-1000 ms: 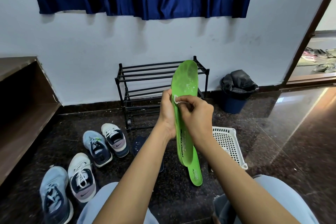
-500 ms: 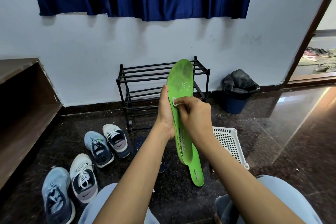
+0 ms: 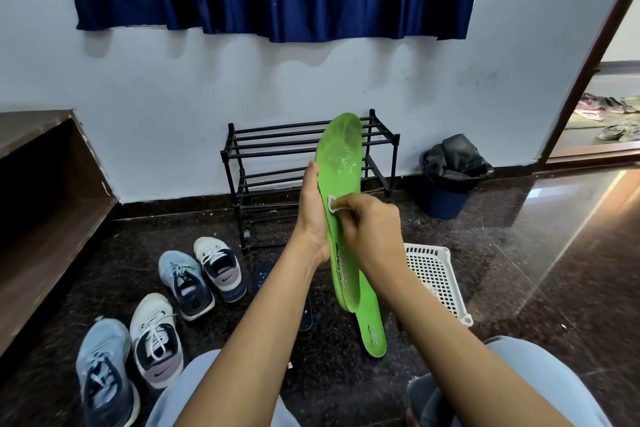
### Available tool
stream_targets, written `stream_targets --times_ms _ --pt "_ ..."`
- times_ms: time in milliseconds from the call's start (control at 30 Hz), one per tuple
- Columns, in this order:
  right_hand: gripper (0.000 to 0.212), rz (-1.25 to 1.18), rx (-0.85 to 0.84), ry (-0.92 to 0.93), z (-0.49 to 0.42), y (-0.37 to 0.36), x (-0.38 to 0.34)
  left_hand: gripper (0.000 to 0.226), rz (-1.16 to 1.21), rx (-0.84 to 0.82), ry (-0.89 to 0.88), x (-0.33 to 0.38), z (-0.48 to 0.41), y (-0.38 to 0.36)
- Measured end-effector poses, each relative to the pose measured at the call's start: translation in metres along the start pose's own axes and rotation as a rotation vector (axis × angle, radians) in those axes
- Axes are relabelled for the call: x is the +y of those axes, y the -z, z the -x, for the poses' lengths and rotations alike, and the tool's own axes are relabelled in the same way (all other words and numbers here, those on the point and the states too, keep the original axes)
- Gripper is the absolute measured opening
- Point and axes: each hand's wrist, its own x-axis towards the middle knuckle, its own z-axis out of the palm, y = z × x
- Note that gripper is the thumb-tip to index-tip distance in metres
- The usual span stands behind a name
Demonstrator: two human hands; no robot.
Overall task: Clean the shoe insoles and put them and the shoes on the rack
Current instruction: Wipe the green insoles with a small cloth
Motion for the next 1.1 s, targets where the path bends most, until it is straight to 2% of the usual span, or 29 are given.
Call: stream_targets --times_ms 100,367,567,733,967,1100 --pt "0.012 0.034 -0.035 0.037 0.000 -0.002 0.000 0.067 0.014 0.012 -0.020 0.000 -0.001 0.002" --pt "0.012 0.083 0.024 0.014 -0.012 0.000 0.005 0.070 -0.026 -0.021 0.038 -0.005 0.003 -0.003" --pt "0.012 0.086 -0.060 0.006 -0.004 -0.004 0.003 0.072 -0.010 0.010 0.007 -0.002 0.000 0.002" --pt "0.013 0.128 0.017 -0.031 -0.019 0.000 0.005 0.071 -0.014 -0.017 0.074 -0.006 0.004 -0.003" --pt "0.014 0.119 -0.095 -0.016 -0.008 0.000 0.002 0.074 0.022 0.008 0.038 -0.004 -0.001 0.001" --pt "0.014 0.161 -0.056 -0.037 -0.019 0.000 0.005 0.071 0.007 -0.007 0.064 -0.007 0.001 -0.002"
